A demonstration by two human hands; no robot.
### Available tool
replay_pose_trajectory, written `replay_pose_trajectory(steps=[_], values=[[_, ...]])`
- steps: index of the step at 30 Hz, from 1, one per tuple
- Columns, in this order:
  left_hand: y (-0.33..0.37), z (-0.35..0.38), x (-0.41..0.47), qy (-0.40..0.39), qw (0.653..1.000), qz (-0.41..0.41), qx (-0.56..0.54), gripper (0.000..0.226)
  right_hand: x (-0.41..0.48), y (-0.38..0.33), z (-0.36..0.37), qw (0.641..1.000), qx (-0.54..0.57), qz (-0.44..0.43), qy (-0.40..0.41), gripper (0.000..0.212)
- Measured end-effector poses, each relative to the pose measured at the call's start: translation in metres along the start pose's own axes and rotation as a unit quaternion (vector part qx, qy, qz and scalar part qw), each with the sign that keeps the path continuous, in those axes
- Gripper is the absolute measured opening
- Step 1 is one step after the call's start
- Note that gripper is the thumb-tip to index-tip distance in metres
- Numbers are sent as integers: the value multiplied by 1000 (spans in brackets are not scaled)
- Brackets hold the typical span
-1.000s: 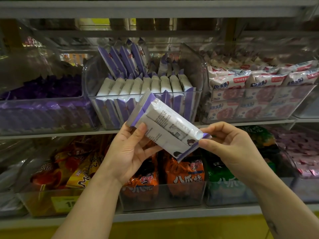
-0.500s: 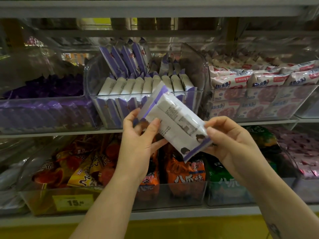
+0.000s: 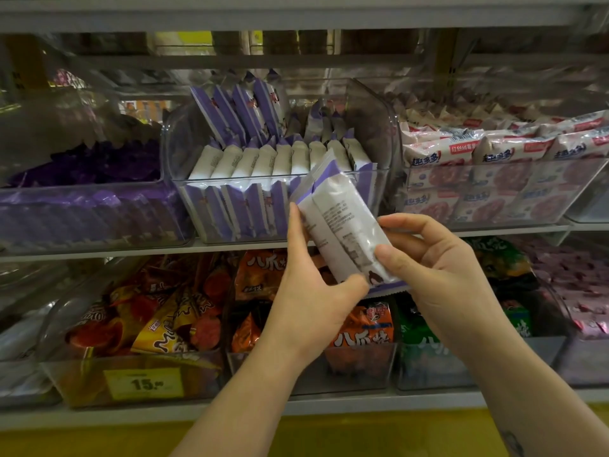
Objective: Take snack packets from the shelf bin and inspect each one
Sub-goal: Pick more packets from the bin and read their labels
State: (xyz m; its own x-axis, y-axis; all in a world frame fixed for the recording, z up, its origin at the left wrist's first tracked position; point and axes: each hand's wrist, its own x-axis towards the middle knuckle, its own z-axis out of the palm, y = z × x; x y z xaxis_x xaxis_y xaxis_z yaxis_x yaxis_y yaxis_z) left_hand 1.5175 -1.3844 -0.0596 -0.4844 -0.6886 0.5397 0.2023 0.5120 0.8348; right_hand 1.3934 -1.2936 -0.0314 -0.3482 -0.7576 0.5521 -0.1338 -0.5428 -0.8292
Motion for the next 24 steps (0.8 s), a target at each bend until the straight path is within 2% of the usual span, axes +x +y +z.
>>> replay_pose_trajectory(steps=[3, 8, 14, 20, 24], values=[[-1, -1, 1, 10, 999, -13, -31, 116, -2, -1, 2, 999, -41, -8, -15, 34], [-1, -7, 7, 32, 993, -25, -107, 105, -3, -2, 1, 997, -72, -12, -22, 31], [-3, -16, 12, 52, 983, -47, -170, 82, -2, -3, 0, 997, -70, -3, -28, 27], [0, -20, 11, 47, 980, -47, -186, 49, -1, -3, 0, 997, -70, 11, -39, 29], [4, -20, 10, 33, 985, -46, -161, 39, 0, -3, -1, 999, -2, 33, -29, 23]])
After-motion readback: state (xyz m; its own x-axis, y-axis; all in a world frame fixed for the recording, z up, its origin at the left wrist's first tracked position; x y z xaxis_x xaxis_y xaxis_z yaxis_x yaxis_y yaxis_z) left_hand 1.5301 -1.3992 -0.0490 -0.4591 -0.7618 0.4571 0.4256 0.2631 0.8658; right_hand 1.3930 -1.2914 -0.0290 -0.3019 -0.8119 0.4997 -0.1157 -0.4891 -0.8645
